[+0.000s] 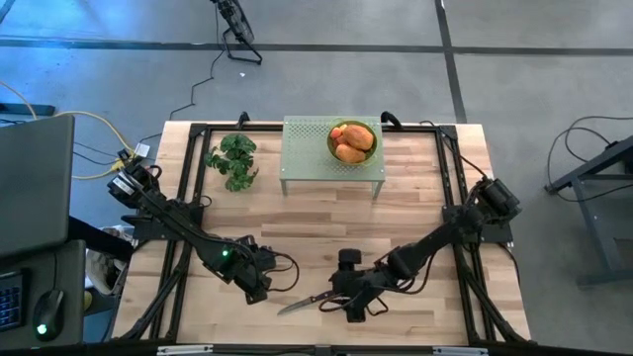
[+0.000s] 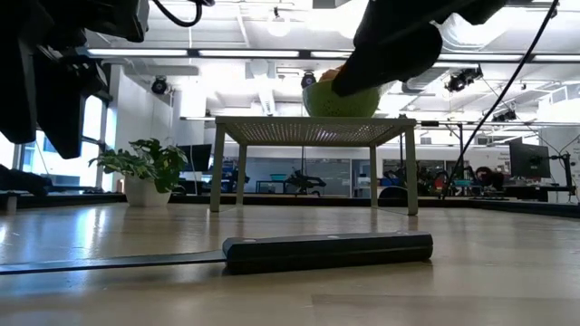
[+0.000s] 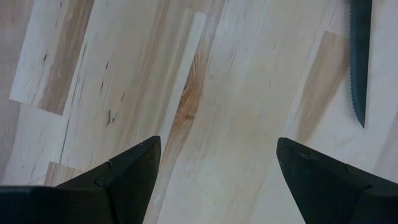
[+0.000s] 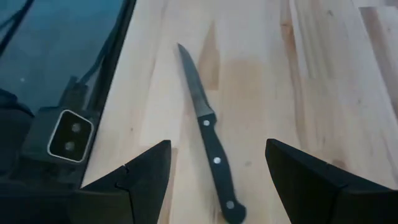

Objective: Pick & Place Fruit
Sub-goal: Put the knife on the shelf

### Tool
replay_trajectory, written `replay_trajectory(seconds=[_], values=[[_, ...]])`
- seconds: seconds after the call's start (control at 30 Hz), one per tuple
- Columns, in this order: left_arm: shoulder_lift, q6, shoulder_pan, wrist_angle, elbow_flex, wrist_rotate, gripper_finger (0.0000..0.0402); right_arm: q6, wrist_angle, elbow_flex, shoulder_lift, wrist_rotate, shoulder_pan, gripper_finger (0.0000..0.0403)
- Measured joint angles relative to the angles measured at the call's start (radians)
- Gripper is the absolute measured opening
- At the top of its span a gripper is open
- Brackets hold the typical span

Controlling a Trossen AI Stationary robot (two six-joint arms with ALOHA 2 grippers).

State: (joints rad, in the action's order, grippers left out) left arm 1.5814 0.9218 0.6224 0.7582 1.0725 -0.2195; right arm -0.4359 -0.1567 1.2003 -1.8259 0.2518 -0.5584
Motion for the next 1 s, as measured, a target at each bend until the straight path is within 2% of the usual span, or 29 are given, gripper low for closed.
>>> replay_trajectory(seconds=[0.43, 0.57, 0.7, 1.0], values=[[0.0, -0.009, 0.0, 0.0, 0.0, 0.001, 0.0312, -0.004, -0.224, 0.104, 0.0, -0.051, 0.029, 0.0254], [0.0, -0.011, 0.0, 0.0, 0.0, 0.001, 0.0312, 0.02, -0.311, 0.141, -0.042, -0.066, 0.036, 0.0254], [0.0, -0.011, 0.0, -0.002, 0.0, 0.001, 0.0312, 0.046, -0.318, 0.187, -0.094, -0.117, 0.043, 0.0254], [0.0, -0.011, 0.0, -0.007, -0.001, 0.001, 0.0312, 0.094, -0.333, 0.215, -0.173, -0.13, 0.039, 0.0254]])
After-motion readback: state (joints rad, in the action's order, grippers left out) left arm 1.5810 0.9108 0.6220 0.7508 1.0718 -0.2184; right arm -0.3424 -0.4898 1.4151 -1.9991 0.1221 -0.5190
